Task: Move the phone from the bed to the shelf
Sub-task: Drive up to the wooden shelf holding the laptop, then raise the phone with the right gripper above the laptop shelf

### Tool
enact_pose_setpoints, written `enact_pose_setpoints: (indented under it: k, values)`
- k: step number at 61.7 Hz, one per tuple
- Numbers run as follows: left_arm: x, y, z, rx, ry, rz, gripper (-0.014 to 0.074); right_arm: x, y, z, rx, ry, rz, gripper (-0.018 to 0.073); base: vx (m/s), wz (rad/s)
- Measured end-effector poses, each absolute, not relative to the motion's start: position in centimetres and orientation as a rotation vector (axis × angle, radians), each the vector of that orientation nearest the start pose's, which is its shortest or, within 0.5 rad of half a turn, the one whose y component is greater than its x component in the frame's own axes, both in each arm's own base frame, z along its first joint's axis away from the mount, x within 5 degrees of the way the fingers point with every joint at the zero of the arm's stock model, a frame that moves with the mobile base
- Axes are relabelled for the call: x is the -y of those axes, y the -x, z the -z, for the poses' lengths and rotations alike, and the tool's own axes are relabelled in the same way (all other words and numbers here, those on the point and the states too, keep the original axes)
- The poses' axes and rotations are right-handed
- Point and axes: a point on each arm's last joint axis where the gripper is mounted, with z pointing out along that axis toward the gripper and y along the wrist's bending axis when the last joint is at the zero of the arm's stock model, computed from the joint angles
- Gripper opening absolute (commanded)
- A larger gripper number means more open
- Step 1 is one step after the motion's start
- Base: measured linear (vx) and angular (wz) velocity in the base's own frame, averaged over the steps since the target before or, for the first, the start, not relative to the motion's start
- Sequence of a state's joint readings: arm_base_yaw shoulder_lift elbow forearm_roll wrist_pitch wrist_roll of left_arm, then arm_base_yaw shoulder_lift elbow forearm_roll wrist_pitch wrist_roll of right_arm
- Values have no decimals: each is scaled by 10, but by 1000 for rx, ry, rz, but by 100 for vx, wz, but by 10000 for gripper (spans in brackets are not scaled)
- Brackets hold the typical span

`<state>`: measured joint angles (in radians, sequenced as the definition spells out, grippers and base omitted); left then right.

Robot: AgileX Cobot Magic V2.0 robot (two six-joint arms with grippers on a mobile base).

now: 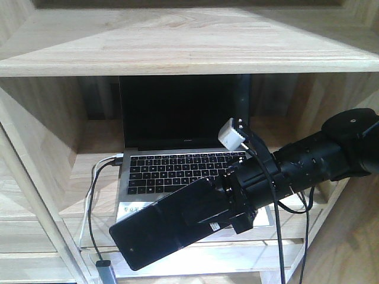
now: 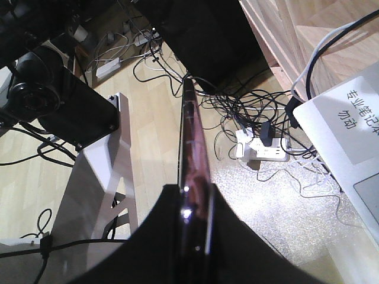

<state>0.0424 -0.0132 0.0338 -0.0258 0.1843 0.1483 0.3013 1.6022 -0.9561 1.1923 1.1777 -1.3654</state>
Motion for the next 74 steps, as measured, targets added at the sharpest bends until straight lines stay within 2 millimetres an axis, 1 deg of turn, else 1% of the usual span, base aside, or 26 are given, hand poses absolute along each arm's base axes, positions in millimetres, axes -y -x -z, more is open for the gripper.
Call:
enact_pose_setpoints:
  k: [18, 25, 30, 40, 47, 56, 60, 67, 74]
  values:
    - [-2, -56, -186, -1688, -72, -120, 1, -159, -248, -246, -2089, 1223, -1303, -2, 0, 0]
    - [-2, -56, -186, -1688, -72, -120, 1, -158, -245, -254, -2062, 1230, -1286, -2, 0, 0]
    - [-2, -56, -186, -1688, -72, -120, 1, -156, -239, -266, -2022, 1239, -1262, -2, 0, 0]
    - [-2, -56, -186, -1688, -72, -120, 1, -150, -219, -302, -1916, 1236, -1214, -2, 0, 0]
    - [-2, -56, -186, -1688, -72, -120, 1, -144, -198, -329, -1840, 1234, -1184, -2, 0, 0]
    - [-2, -56, -186, -1688, -72, -120, 1, -137, -171, -356, -1777, 1218, -1167, -2, 0, 0]
    - [-2, -56, -186, -1688, -72, -120, 1, -134, -162, -364, -1760, 1196, -1155, -2, 0, 0]
    - [-2, -56, -186, -1688, -72, -120, 1, -130, -155, -378, -1737, 1146, -1117, -2, 0, 0]
    - [-2, -56, -186, -1688, -72, -120, 1, -129, -155, -397, -1696, 1128, -1089, -2, 0, 0]
